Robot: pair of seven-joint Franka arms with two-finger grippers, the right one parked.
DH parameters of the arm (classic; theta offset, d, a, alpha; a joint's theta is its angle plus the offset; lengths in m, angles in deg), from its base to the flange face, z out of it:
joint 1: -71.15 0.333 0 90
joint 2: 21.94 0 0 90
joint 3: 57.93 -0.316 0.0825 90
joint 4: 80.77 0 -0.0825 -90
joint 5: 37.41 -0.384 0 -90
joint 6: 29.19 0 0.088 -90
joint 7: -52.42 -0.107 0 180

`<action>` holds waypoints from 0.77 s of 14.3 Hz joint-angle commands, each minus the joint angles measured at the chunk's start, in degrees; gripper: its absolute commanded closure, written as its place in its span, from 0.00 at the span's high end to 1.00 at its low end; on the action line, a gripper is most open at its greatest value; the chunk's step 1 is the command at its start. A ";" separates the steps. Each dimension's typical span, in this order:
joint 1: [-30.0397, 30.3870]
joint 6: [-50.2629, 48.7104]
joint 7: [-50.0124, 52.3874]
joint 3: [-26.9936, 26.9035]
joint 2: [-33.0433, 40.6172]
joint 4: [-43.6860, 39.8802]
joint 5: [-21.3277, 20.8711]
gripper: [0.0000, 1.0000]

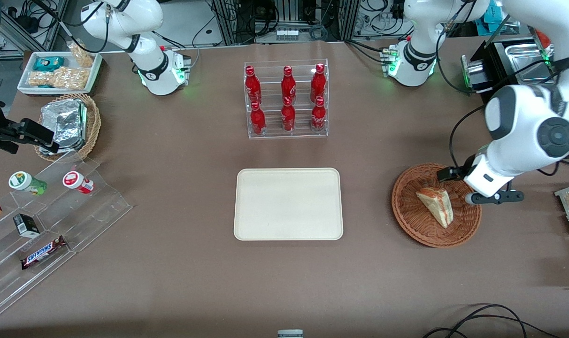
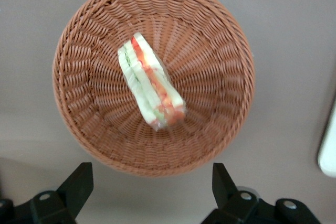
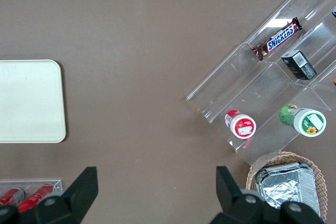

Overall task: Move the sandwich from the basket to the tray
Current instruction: 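Lower the left gripper over the wrapped sandwich in the wicker basket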

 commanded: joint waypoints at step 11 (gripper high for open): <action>1.10 16.09 35.42 -0.12 -11.07 1.97 -0.41 0.04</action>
